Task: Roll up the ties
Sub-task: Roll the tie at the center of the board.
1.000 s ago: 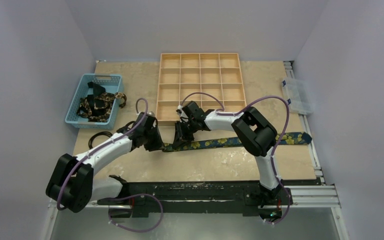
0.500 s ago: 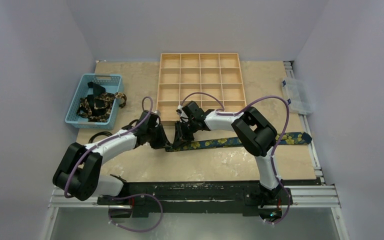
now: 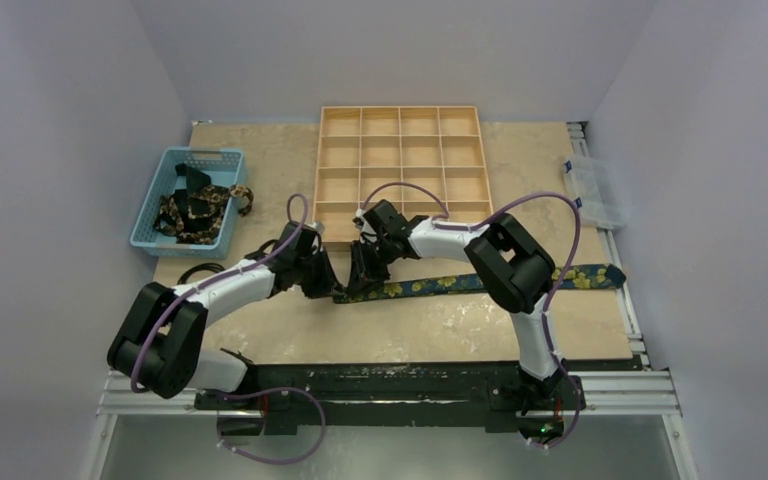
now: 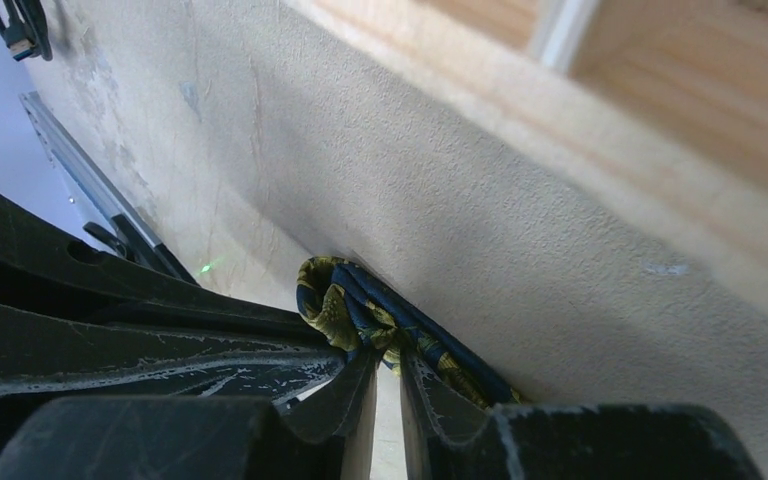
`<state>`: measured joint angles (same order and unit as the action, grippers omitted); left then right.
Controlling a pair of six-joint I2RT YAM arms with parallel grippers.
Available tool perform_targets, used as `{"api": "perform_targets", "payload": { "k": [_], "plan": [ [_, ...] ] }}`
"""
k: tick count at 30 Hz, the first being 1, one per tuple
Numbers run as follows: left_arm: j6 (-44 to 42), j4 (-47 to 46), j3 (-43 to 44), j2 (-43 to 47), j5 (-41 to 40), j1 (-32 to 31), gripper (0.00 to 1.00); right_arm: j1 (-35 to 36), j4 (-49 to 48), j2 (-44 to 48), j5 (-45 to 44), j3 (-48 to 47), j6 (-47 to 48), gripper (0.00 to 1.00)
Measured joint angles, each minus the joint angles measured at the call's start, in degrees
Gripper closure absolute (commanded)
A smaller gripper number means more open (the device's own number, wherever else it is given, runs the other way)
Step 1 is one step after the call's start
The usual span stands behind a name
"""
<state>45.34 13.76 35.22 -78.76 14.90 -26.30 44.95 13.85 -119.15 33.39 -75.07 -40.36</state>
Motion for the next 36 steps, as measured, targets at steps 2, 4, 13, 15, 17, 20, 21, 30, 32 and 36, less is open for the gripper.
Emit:
{"api": "perform_targets", "payload": {
  "k": [2, 4, 13, 15, 17, 20, 21, 30, 32, 36],
  "plan": [
    [-0.2, -0.1, 0.0, -0.1, 0.2, 0.0, 0.98, 0.0, 1.3, 0.0, -0.7, -0.8, 0.2, 0.81],
    [-0.7, -0.1, 0.0, -0.1, 0.3, 0.0, 0.98, 0.0, 2.0, 0.0, -1.0, -1.5, 0.3, 0.80],
    [-3.6, -1.0, -1.3, 1.1, 0.7, -0.1, 0.99, -0.1, 2.7, 0.8, -1.7, -2.8, 0.5, 0.73],
    [-4.6, -1.1, -1.4, 1.2, 1.0, -0.1, 0.99, -0.1, 2.8, 0.8, -1.7, -3.3, 0.5, 0.72],
    [-5.8, -1.4, -1.6, 1.2, 1.3, -0.1, 0.99, -0.1, 2.8, 0.8, -1.7, -3.8, 0.5, 0.71],
    [-7.1, -1.5, -1.6, 1.2, 1.5, -0.2, 0.99, -0.1, 2.6, 0.8, -1.7, -4.2, 0.4, 0.71],
    [-7.4, -1.5, -1.6, 1.2, 1.5, -0.2, 0.99, -0.1, 2.6, 0.8, -1.7, -4.2, 0.4, 0.71],
    [-8.5, -1.7, -1.6, 1.0, 1.8, -0.5, 0.99, -0.1, 2.0, 0.8, -1.1, -4.2, -0.2, 0.77],
    [-8.5, -1.7, -1.6, 1.0, 1.8, -0.5, 0.98, 0.0, 1.9, 0.8, -1.0, -4.0, -0.2, 0.79],
    [-8.4, -1.7, -1.6, 1.0, 1.8, -0.5, 0.98, 0.0, 1.9, 0.8, -1.0, -2.9, 0.2, 0.80]
  ]
}}
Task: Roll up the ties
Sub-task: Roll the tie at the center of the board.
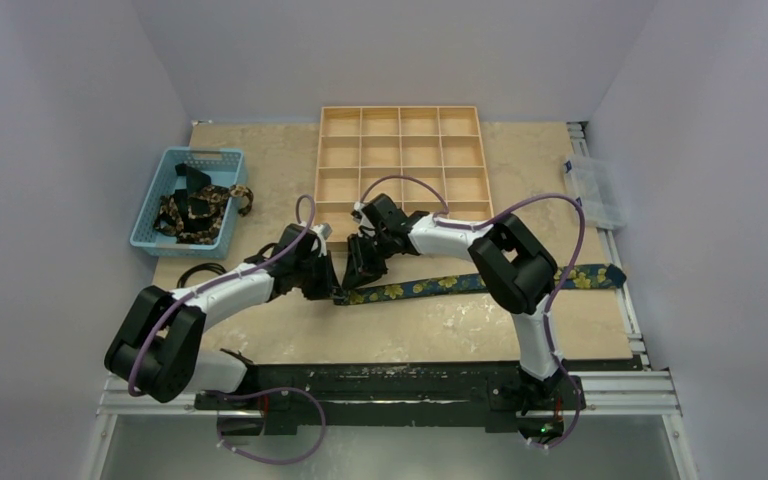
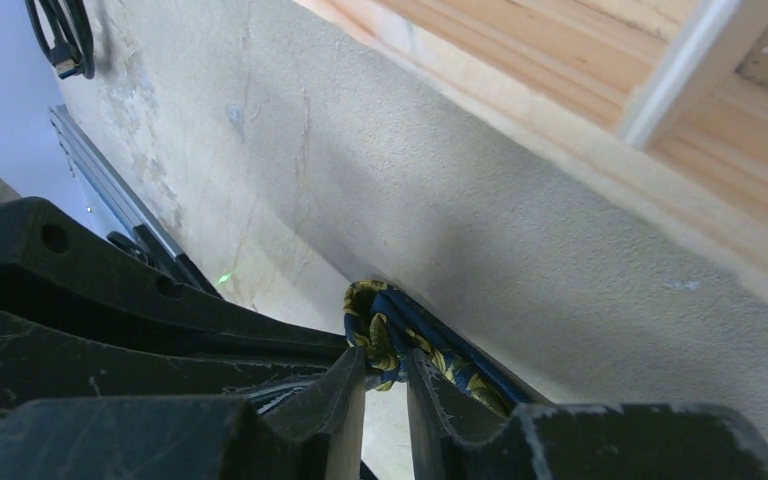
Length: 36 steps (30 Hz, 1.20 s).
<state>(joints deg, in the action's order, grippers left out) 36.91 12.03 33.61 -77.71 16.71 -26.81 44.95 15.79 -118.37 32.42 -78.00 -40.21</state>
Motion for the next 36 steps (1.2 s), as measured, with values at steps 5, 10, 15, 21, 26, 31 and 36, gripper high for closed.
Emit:
{"api": "perform_targets", "payload": {
  "k": [5, 10, 15, 21, 26, 31, 36],
  "plan": [
    [0.1, 0.3, 0.0, 0.2, 0.0, -0.3, 0.94, 0.0, -1.0, 0.0, 0.3, 1.0, 0.3, 0.94],
    [-0.1, 0.5, 0.1, 0.4, 0.0, -0.3, 0.75, 0.0, -2.1, -0.2, 0.4, 1.2, 0.9, 1.00],
    [-6.3, 7.3, 2.4, 4.0, -2.1, -0.6, 0.49, 0.0, -2.1, -0.4, 0.4, 1.3, 2.4, 1.00],
    [-19.4, 16.1, 8.0, 11.3, -3.9, -0.6, 0.16, 0.0, -2.1, -0.4, 0.6, 1.4, 3.7, 1.00],
    [-33.4, 15.2, 8.0, 17.0, -5.2, -1.2, 0.17, 0.0, -2.4, -0.4, 1.0, 1.6, 4.1, 1.00],
    [-51.3, 15.8, 6.2, 16.5, -3.4, -1.7, 0.23, 0.0, -2.6, -0.4, 1.6, 1.6, 4.3, 1.00],
    [-62.7, 12.9, -0.3, 13.4, -0.8, 0.1, 0.30, 0.0, -3.0, -0.5, 1.8, 1.9, 4.3, 1.00]
  ]
}}
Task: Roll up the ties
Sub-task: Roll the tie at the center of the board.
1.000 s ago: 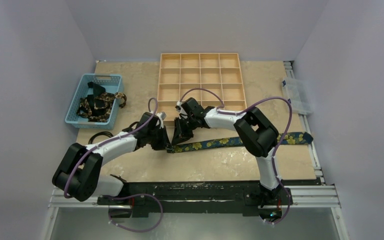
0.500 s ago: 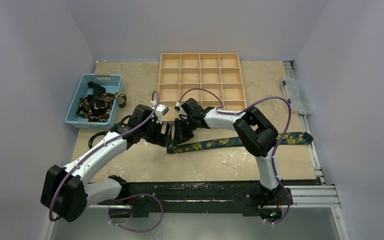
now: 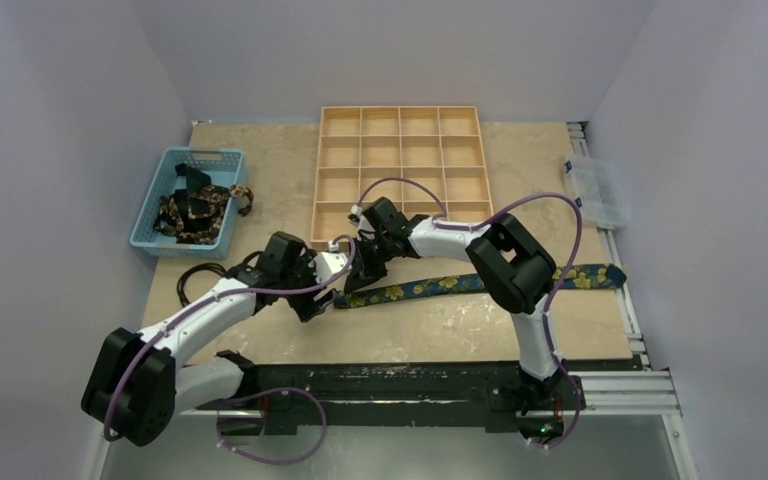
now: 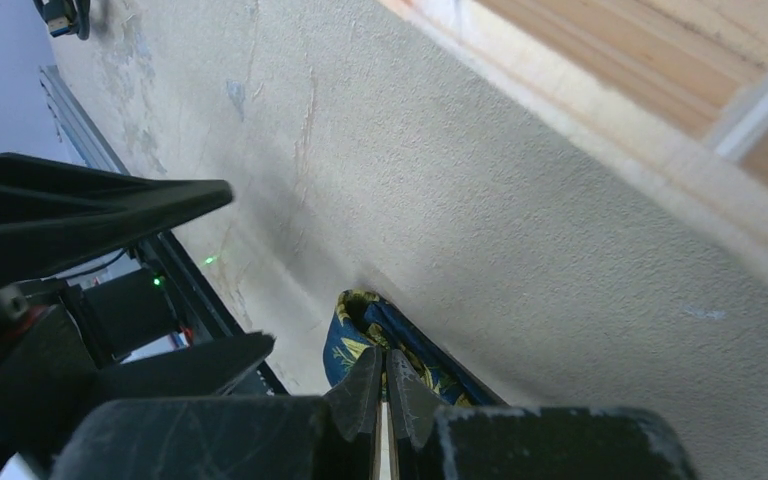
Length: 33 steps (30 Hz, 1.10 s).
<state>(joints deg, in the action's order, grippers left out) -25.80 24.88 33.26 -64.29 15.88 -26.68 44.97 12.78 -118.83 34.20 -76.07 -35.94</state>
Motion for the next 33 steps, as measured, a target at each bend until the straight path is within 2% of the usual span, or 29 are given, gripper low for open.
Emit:
{"api": "perform_targets", "payload": {
  "k": [4, 6, 11, 23, 27, 30, 33],
  "plan": [
    [-4.8, -0.5, -2.1, -1.6, 1.7, 0.5, 0.31, 0.0, -0.7, 0.0, 0.5, 0.6, 0.0, 1.00],
    [-6.1, -1.4, -2.1, -1.7, 2.6, 0.5, 0.36, 0.0, -0.9, 0.0, 1.0, 0.8, 0.0, 1.00],
    [-9.0, -4.9, -2.1, -4.2, 5.7, -0.7, 0.40, 0.0, -1.2, 0.0, 1.5, 0.9, 0.0, 1.00],
    [-12.6, -7.3, -1.8, -9.4, 5.4, -6.1, 0.38, 0.0, -1.2, 0.0, 2.0, 0.9, 0.0, 1.00],
    [-12.8, -8.2, -1.0, -10.4, 4.2, -8.0, 0.44, 0.0, -1.2, 0.0, 2.4, 0.9, 0.0, 1.00],
    [-12.8, -9.1, -0.9, -10.8, 3.4, -8.7, 0.64, 0.0, -1.2, 0.0, 2.8, 0.9, 0.0, 1.00],
    [-12.9, -9.5, -0.5, -11.5, 2.5, -9.2, 0.70, 0.0, -1.1, 0.0, 2.9, 0.9, 0.0, 0.99]
  ]
}}
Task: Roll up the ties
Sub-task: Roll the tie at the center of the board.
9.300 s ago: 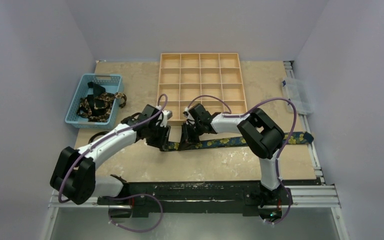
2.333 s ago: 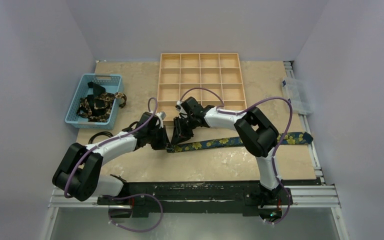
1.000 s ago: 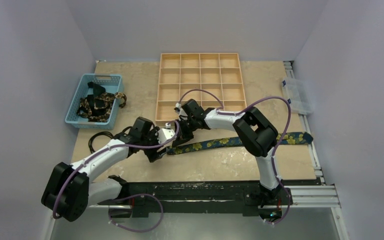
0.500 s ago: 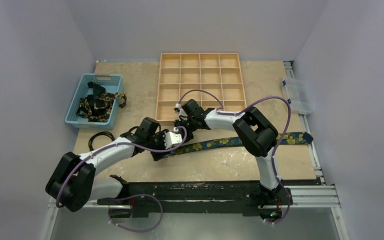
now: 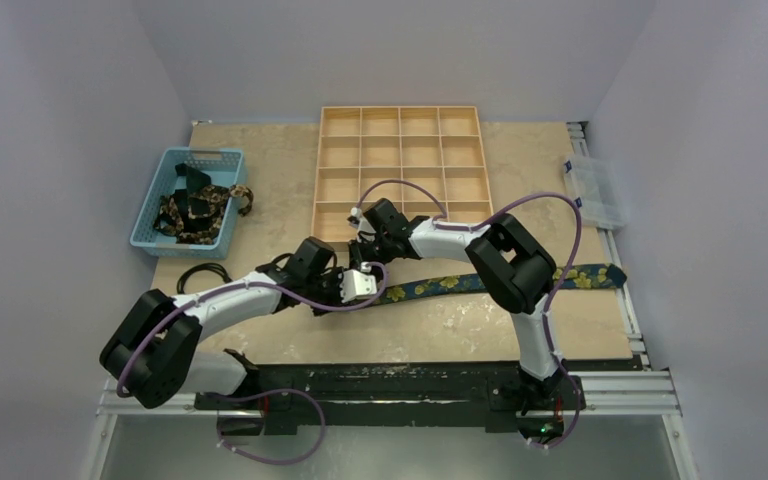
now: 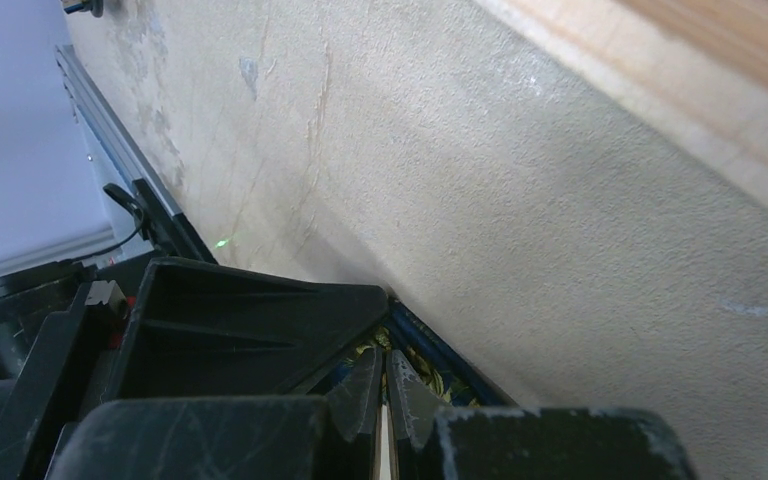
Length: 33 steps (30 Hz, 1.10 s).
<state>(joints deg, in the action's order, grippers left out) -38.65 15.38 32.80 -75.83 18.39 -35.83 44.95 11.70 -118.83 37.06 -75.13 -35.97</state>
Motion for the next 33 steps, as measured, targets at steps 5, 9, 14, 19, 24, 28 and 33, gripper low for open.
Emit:
{"api": "perform_targets", "payload": {
  "k": [5, 9, 14, 19, 24, 28, 33],
  "plan": [
    [0.0, -0.1, 0.3, -0.4, -0.6, -0.3, 0.72, 0.0, 0.8, 0.0, 0.0, -0.2, 0.0, 0.82],
    [0.0, -0.3, 0.8, -1.1, -0.8, -0.3, 0.73, -0.5, 2.3, 0.8, 0.0, -0.4, 0.0, 0.76],
    [0.0, -1.1, 0.9, -1.4, -1.2, -0.3, 0.73, -1.1, 3.6, 2.6, 0.0, -0.4, -0.5, 0.71],
    [0.0, -1.2, 0.9, -1.5, -1.3, -0.3, 0.73, -1.4, 3.8, 2.8, 0.7, -0.4, -1.3, 0.71],
    [0.0, -1.3, 0.9, -1.5, -1.5, -0.3, 0.73, -1.4, 4.0, 2.8, 1.7, -0.4, -1.8, 0.73],
    [0.0, -1.4, 0.9, -1.5, -1.7, -0.3, 0.73, -1.4, 3.7, 2.7, 1.8, -0.4, -2.7, 0.77],
    [0.0, -1.6, 0.9, -1.5, -2.0, -0.3, 0.72, -1.5, 2.4, 2.2, 2.4, 0.2, -4.1, 0.78]
  ]
}}
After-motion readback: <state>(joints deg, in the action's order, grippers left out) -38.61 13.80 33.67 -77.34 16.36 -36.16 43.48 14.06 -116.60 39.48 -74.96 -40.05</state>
